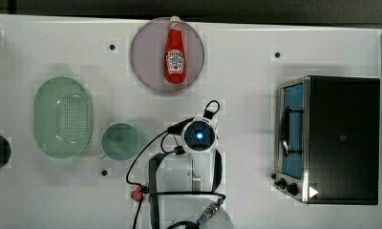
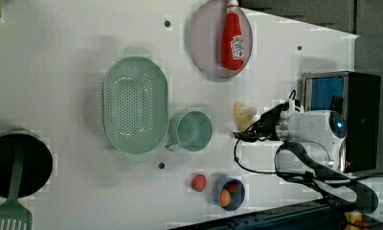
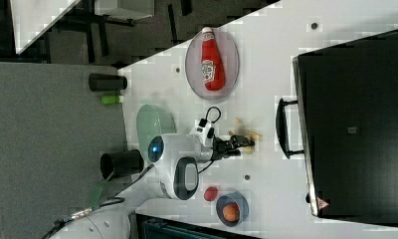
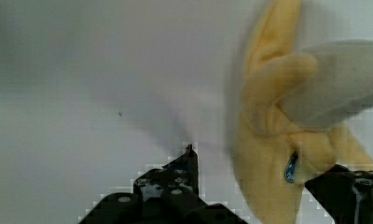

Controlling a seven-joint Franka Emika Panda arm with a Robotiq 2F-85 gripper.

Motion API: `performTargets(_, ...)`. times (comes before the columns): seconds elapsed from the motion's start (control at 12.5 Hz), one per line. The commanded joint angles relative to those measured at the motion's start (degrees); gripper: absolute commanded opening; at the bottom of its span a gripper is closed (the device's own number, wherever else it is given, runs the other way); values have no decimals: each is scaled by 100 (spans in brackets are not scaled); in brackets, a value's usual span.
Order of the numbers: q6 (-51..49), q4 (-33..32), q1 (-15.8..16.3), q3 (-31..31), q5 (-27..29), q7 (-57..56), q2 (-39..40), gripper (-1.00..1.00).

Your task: Pick Banana and place it in mug.

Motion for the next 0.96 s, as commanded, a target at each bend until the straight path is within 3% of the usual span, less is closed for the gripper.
performTargets(0.08,184,148,-85,-143,12,-474,-172,-30)
performTargets(0.48,48,153,-91,-271,14,-435,-626,-36)
performTargets(0.96,-2965,621,-72,-228,14,-365,-2615,-36)
